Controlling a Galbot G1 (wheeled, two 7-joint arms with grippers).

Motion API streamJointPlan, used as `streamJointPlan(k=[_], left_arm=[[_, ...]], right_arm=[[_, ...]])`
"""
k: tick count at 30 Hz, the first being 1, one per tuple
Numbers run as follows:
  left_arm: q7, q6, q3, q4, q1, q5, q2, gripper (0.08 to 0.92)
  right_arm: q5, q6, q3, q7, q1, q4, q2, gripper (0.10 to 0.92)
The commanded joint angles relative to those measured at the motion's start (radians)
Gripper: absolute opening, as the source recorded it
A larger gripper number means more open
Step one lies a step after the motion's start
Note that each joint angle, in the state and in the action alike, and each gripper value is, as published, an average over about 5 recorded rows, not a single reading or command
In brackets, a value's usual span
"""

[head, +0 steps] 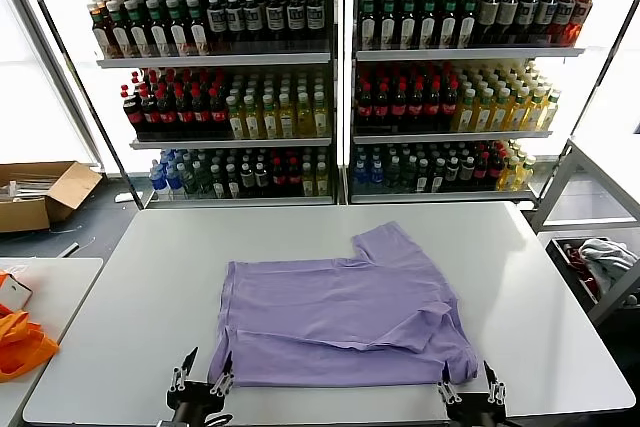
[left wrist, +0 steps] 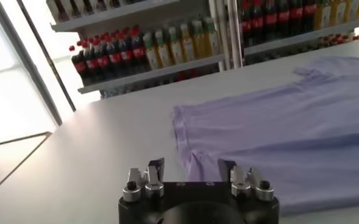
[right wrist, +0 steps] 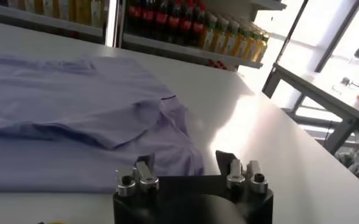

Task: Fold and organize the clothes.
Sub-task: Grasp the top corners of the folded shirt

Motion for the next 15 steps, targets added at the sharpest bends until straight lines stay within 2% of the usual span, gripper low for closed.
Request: streamJointPlan(k=[1,6,15], left_arm=[[0.023,0.024,0.025,-0.020,-0.101,0.029,-0.007,0.679],[0.037,0.048,0.021,0.001,-0.161,0.000,-0.003,0.802],[0.048,0.074,0.000,0.051,-0.224,-0.070,0.016,0.823]], right_arm=[[-0.039,-0.074,0.012,-0.051,0.220,-0.106,0.010,0.795],[-0.023,-0.123,0.002,-0.058,0.338,-0.157,-0.008,0.822],[0.019,-0.139,-0.029,-0.071,0.505,-0.288,-0.017,0.823]])
